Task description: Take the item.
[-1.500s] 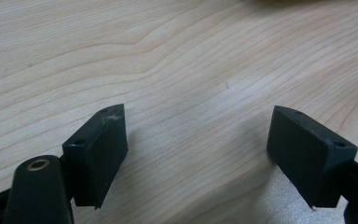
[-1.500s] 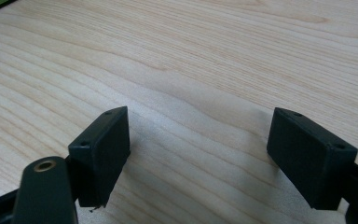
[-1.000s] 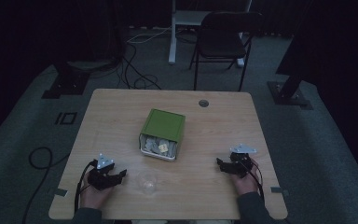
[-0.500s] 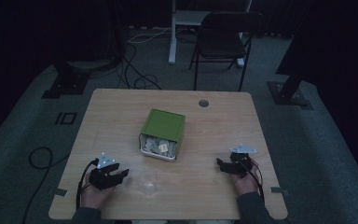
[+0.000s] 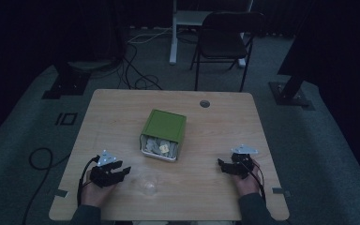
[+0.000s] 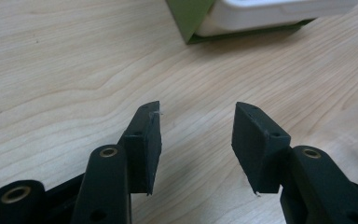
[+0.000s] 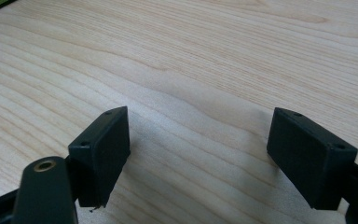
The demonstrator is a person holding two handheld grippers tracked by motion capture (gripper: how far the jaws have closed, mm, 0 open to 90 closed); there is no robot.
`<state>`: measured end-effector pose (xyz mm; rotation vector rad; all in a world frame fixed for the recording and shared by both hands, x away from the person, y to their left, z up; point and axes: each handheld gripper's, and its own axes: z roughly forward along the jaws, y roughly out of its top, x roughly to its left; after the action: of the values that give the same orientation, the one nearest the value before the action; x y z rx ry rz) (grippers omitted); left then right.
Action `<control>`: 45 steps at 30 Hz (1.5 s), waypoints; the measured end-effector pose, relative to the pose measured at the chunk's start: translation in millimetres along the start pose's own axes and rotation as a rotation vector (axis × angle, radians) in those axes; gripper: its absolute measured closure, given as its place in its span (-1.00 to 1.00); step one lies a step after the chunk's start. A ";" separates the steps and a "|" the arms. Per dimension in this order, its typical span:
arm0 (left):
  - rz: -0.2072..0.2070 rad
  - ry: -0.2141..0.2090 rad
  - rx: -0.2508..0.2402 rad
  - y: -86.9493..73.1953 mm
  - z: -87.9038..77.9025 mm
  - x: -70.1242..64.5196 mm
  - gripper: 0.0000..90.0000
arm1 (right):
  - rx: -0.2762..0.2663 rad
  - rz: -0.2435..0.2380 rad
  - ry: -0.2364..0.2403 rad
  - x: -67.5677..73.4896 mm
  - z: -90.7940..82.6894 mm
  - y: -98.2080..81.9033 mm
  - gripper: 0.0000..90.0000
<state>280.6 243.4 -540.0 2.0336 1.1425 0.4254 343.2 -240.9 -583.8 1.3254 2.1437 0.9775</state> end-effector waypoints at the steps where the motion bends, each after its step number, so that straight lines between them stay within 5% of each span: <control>1: 0.003 -0.013 -0.010 3.6 -1.7 -0.4 0.20 | 0.000 0.000 0.000 0.0 0.0 0.0 -0.53; 32: 0.110 -0.086 -0.030 45.2 7.8 -21.4 0.47 | 0.000 0.001 0.000 0.0 0.0 0.0 -0.53; 45: 0.102 -0.123 -0.026 53.5 21.6 -22.9 0.47 | 0.000 0.001 0.000 0.1 0.0 0.0 -0.53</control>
<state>312.4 197.5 -512.8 2.0713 0.9579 0.3582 343.2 -240.9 -583.8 1.3264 2.1435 0.9781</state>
